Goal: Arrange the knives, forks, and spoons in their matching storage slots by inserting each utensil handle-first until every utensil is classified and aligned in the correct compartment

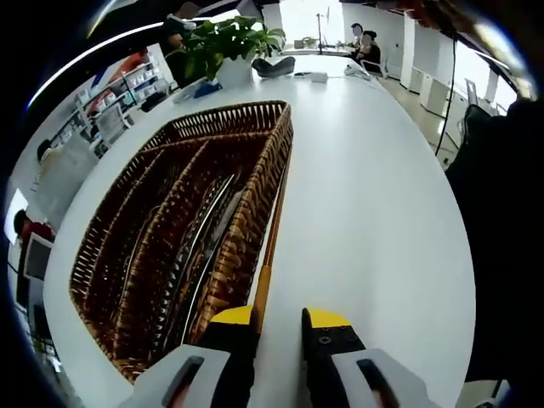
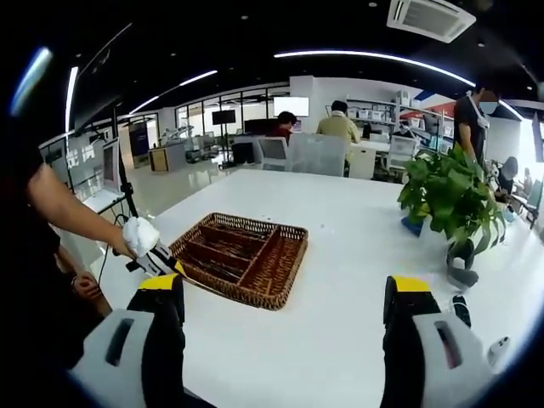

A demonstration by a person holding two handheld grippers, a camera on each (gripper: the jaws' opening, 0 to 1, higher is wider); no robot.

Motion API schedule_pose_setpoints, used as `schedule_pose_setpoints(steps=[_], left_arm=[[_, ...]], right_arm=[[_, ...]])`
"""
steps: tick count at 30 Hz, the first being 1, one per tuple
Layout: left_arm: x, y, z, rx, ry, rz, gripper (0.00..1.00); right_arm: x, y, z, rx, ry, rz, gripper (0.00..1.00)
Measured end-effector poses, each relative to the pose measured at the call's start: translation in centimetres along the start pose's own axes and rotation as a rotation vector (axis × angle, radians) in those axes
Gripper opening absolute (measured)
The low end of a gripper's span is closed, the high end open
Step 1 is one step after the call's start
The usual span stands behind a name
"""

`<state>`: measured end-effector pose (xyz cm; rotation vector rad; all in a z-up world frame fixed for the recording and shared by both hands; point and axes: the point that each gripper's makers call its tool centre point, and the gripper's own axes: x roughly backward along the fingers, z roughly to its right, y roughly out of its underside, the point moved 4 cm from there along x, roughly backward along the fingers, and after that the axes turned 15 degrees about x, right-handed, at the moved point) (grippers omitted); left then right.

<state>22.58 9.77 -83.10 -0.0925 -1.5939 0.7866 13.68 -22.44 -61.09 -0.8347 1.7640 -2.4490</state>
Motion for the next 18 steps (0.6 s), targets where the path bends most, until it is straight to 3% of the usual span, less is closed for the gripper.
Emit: schedule_pose_setpoints(steps=[6, 11, 16, 18], left_arm=[[0.12, -0.06, 0.09, 0.005, 0.001, 0.001, 0.14], [0.28, -0.29, -0.28, -0.018, -0.027, 0.012, 0.16], [-0.37, 0.22, -0.08, -0.032, -0.022, -0.020, 0.15], [-0.54, 0.31, 0.33, 0.007, 0.011, -0.017, 0.10]], right_arm=[[-0.03, -0.08, 0.18, 0.002, 0.001, 0.005, 0.99], [0.12, 0.11, 0.34, -0.004, 0.004, 0.006, 0.99], [0.14, 0.41, 0.27, -0.007, 0.002, 0.000, 0.99], [0.12, 0.53, 0.32, -0.006, 0.001, 0.000, 0.99]])
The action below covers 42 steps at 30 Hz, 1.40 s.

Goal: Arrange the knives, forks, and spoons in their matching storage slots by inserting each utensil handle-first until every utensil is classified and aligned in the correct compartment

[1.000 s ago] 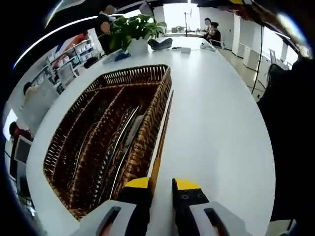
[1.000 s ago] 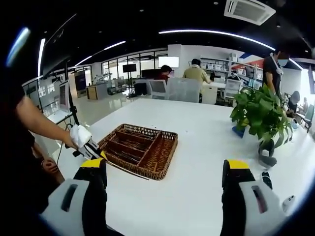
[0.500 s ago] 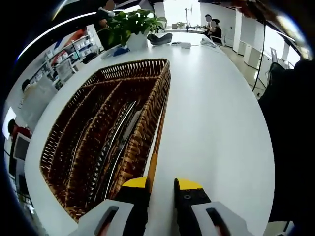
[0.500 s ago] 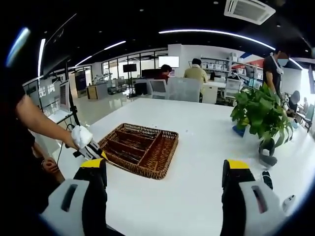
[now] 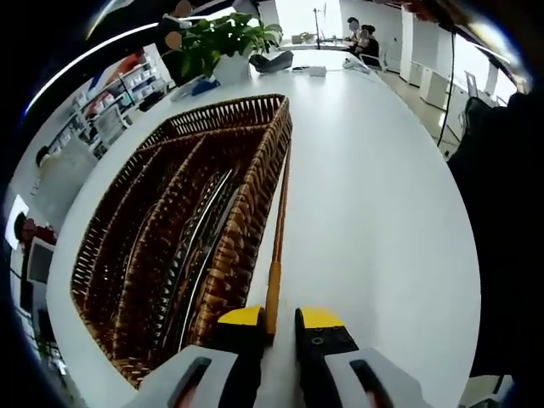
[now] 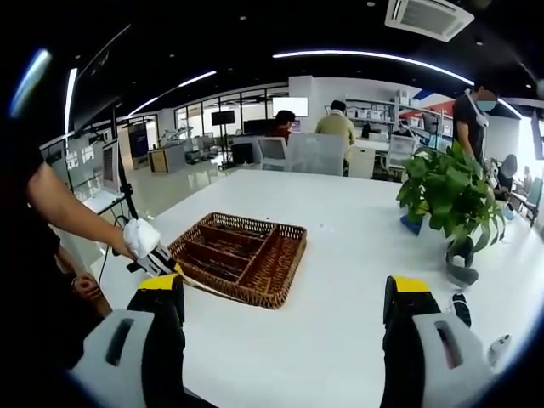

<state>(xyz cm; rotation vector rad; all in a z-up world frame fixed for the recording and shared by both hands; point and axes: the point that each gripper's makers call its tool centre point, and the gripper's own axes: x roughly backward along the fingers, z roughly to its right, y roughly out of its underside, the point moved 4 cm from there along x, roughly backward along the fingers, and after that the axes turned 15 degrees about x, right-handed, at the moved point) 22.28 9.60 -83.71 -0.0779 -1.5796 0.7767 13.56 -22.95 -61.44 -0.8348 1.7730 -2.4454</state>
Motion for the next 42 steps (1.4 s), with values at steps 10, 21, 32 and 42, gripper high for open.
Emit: schedule_pose_setpoints(steps=[10, 21, 32, 42], left_arm=[[-0.2, 0.0, 0.6, -0.005, 0.033, -0.033, 0.05], [-0.9, -1.4, 1.1, 0.038, 0.065, -0.040, 0.16], [-2.2, -3.6, 1.7, 0.043, 0.104, -0.033, 0.08], [-2.2, -3.6, 1.7, -0.013, 0.104, -0.045, 0.04]], right_arm=[[0.0, 0.6, -0.1, 0.007, -0.007, -0.016, 0.99], [-0.5, 1.1, -0.1, 0.006, -0.023, -0.026, 0.99], [-1.0, 1.1, -0.3, 0.005, -0.033, -0.033, 0.99], [-1.7, 1.0, -0.3, 0.009, -0.037, -0.043, 0.99]])
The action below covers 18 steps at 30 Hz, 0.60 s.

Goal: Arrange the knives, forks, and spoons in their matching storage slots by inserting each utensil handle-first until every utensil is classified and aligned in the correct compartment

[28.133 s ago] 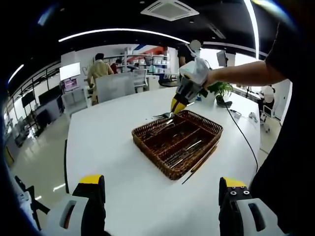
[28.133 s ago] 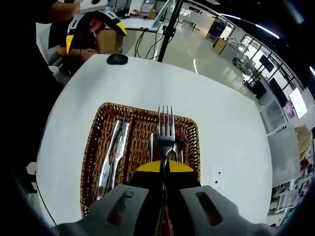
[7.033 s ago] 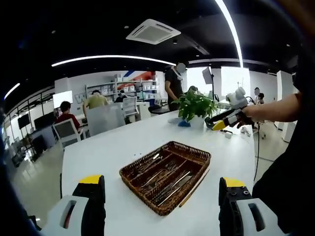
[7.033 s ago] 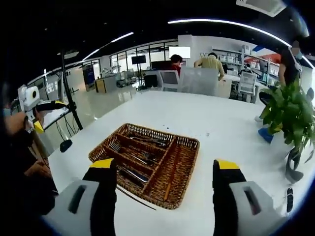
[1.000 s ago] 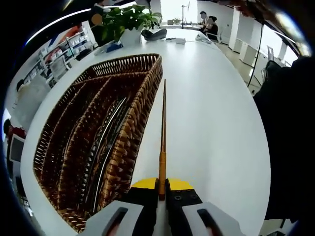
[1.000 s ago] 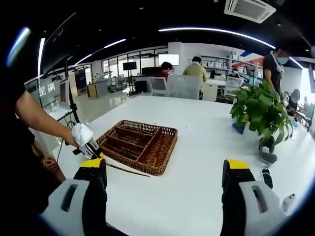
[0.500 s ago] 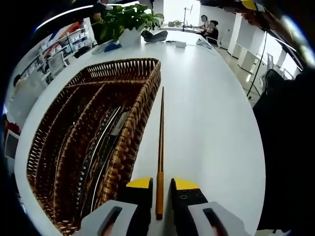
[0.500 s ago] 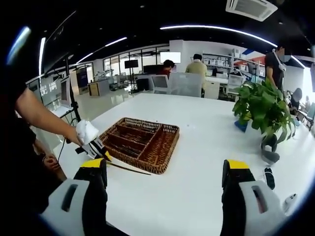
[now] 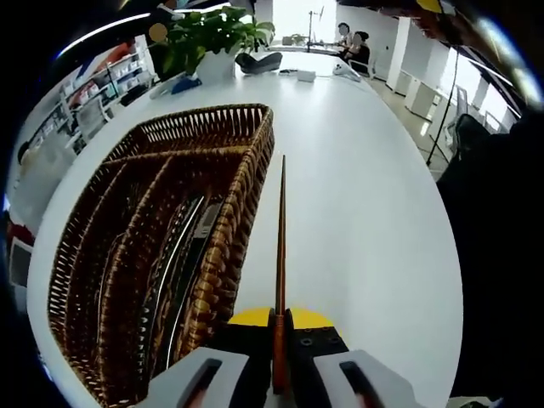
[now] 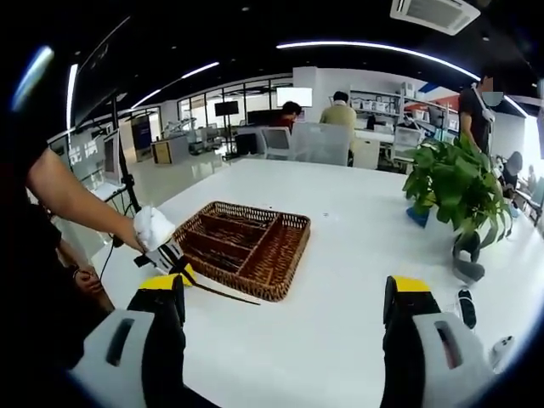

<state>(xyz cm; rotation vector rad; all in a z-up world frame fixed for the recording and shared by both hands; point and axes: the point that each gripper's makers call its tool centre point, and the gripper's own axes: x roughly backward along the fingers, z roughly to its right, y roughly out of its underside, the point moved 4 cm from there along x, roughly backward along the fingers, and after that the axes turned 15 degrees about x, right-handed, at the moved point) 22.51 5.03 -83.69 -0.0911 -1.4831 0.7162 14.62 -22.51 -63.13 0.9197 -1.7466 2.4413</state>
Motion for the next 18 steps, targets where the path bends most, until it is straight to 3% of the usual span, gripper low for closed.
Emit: schedule_pose_setpoints(steps=[4, 11, 18], left_arm=[[0.1, -0.1, 0.7, -0.024, 0.017, 0.004, 0.03], [1.2, -0.6, 1.1, 0.018, 0.043, 0.046, 0.03], [4.3, -1.3, 1.1, 0.050, 0.026, 0.126, 0.02]], right_arm=[[-0.4, -0.4, -0.1, 0.013, -0.006, 0.003, 0.99], [-1.5, -0.4, -0.9, 0.018, -0.040, -0.004, 0.99], [-2.7, -0.5, -2.4, 0.022, -0.091, 0.004, 0.99]])
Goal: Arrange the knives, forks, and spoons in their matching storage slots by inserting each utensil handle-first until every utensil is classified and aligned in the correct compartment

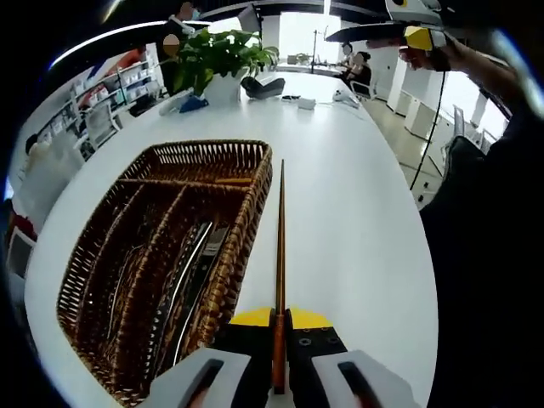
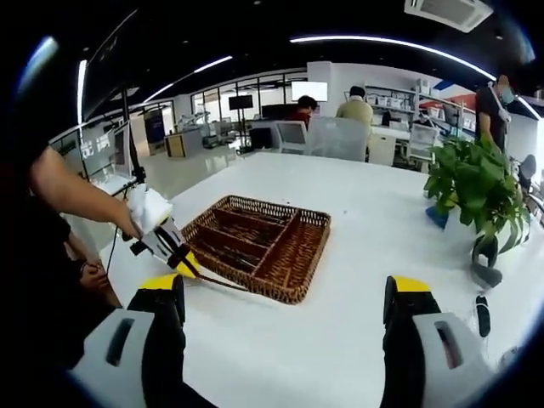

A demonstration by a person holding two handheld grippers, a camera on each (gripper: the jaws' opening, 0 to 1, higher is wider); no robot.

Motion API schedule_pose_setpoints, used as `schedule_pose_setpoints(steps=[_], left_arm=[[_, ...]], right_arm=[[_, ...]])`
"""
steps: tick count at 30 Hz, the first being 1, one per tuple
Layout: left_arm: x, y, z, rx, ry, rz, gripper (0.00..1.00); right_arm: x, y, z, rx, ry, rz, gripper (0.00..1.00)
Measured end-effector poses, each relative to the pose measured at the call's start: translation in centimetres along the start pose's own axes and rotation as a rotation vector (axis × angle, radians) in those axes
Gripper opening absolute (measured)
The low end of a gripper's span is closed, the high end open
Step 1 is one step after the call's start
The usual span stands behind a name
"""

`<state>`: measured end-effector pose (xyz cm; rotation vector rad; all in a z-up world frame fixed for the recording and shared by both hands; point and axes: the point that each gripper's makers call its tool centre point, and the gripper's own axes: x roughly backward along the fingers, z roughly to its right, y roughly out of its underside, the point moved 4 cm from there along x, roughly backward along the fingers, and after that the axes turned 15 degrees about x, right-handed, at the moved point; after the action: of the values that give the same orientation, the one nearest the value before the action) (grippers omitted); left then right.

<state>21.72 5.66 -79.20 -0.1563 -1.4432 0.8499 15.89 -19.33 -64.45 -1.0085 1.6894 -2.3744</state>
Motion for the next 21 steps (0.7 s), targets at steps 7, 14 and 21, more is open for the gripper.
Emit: schedule_pose_setpoints(steps=[7, 14, 21], left_arm=[[3.6, -0.6, -0.9, 0.039, -0.057, 0.083, 0.02], [7.3, -1.0, -1.3, 0.091, -0.117, 0.170, 0.02], [9.8, -1.8, -1.5, 0.112, -0.163, 0.217, 0.02]], right_arm=[[-1.7, -1.4, -0.7, 0.003, -0.040, 0.030, 0.99], [-3.4, -3.1, -2.2, 0.025, -0.089, 0.061, 0.99], [-4.8, -4.1, -4.0, 0.028, -0.141, 0.082, 0.99]])
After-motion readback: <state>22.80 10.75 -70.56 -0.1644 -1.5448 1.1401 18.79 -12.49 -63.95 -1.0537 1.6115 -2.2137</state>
